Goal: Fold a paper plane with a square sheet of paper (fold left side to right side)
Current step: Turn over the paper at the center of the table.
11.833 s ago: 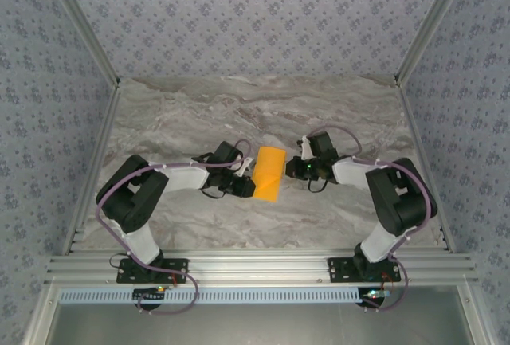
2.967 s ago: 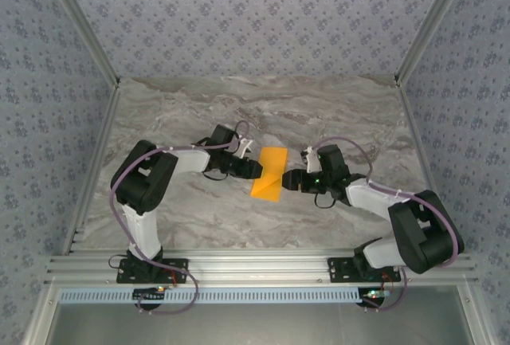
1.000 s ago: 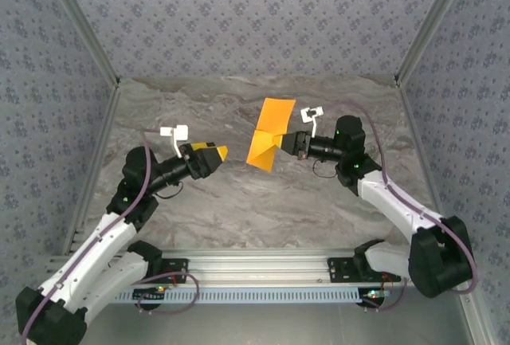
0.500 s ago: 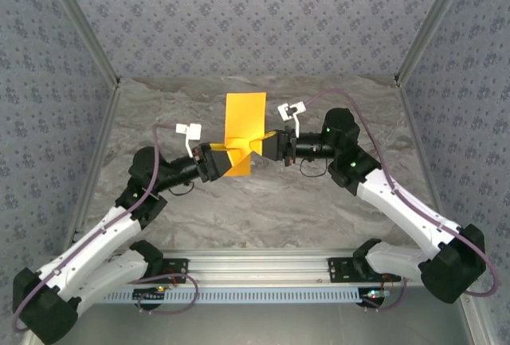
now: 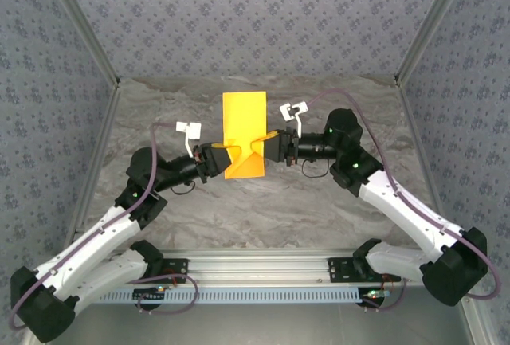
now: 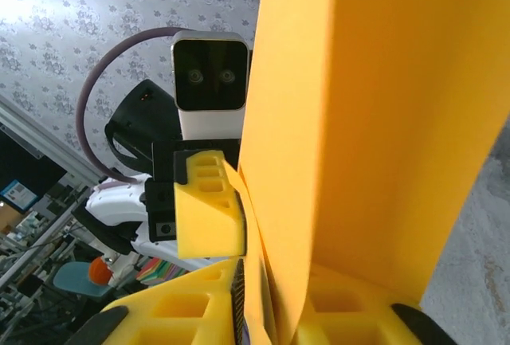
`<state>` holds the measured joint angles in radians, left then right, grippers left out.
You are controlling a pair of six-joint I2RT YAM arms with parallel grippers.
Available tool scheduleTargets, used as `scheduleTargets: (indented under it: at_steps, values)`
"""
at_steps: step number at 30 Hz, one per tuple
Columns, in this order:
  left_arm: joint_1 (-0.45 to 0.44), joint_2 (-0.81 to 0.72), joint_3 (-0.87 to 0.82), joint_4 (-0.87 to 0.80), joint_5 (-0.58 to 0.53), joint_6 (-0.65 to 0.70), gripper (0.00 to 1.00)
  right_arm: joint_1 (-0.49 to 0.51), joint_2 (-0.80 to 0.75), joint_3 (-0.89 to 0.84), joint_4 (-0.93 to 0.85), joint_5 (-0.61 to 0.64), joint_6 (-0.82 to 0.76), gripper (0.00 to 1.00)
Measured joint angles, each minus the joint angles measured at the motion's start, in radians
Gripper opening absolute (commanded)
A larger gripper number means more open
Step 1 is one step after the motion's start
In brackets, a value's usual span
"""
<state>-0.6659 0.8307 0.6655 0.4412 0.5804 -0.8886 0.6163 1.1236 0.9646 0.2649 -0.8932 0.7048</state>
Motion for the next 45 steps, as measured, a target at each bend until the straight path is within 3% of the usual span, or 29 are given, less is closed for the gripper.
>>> scheduleTargets:
  at_steps: [3, 6, 10, 15, 21, 26, 30, 35, 40, 45]
  values:
    - [-0.015, 0.000, 0.011, -0.058, -0.027, 0.037, 0.02, -0.005, -0.029, -0.001, -0.072, 0.027, -0.047, 0.46]
    - [-0.062, 0.001, 0.057, -0.222, -0.122, 0.140, 0.00, -0.016, -0.071, 0.008, -0.241, 0.130, -0.144, 0.60]
    - [-0.168, 0.041, 0.150, -0.491, -0.369, 0.298, 0.00, -0.024, -0.119, 0.056, -0.565, 0.469, -0.268, 0.68]
    - [-0.311, 0.242, 0.270, -0.791, -0.748, 0.370, 0.00, -0.066, -0.199, 0.038, -0.859, 0.912, -0.316, 0.86]
    - [-0.434, 0.606, 0.464, -1.211, -1.158, 0.225, 0.00, -0.101, -0.393, -0.078, -1.015, 1.201, -0.333, 0.98]
    - [-0.454, 0.843, 0.616, -1.499, -1.349, 0.005, 0.00, -0.119, -0.467, -0.117, -1.063, 1.293, -0.333, 0.99]
    - [-0.455, 0.993, 0.683, -1.633, -1.389, -0.126, 0.00, -0.128, -0.470, -0.143, -1.070, 1.318, -0.333, 0.99]
    - [-0.456, 1.190, 0.794, -1.680, -1.377, -0.179, 0.00, -0.138, -0.471, -0.151, -1.073, 1.320, -0.333, 0.99]
    - [-0.457, 1.306, 0.874, -1.664, -1.335, -0.155, 0.00, -0.144, -0.477, -0.156, -1.070, 1.315, -0.333, 0.99]
    - [-0.450, 1.363, 0.952, -1.603, -1.252, -0.039, 0.05, -0.151, -0.484, -0.175, -1.069, 1.292, -0.333, 0.99]
